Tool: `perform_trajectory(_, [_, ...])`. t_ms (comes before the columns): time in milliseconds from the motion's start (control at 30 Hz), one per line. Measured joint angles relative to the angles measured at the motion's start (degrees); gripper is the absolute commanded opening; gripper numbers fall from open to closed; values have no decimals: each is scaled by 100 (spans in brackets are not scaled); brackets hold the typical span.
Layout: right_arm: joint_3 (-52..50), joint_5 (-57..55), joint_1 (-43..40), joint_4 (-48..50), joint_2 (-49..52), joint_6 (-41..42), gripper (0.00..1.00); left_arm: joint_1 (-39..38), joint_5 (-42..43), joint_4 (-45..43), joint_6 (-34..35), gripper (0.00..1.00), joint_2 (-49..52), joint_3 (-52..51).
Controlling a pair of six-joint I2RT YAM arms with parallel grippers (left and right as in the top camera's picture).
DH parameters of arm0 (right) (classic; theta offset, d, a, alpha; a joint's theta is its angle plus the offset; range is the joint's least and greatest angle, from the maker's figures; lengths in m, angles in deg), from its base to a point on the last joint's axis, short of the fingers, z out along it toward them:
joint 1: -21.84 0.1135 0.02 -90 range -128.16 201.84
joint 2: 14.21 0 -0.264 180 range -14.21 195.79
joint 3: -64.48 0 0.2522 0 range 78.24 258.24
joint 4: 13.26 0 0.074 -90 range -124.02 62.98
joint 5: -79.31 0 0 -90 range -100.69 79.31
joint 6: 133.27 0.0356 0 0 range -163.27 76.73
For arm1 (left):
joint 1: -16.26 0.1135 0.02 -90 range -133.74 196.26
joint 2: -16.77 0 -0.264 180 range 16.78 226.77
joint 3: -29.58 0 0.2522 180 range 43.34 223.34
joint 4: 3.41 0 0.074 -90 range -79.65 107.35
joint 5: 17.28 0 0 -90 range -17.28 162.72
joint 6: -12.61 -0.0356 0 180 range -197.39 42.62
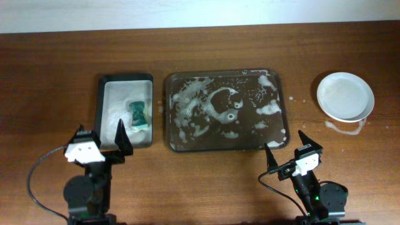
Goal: Clean dirty plates on tray and stack at the side
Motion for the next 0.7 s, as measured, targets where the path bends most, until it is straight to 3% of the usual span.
perform_trajectory(233, [0, -2, 0, -2, 0, 4, 98, 33, 350, 0, -767, 99, -905, -527])
perform_trajectory(700, [0, 0, 0, -2, 0, 2, 98, 33, 485, 205, -1609, 99, -1364, -1093])
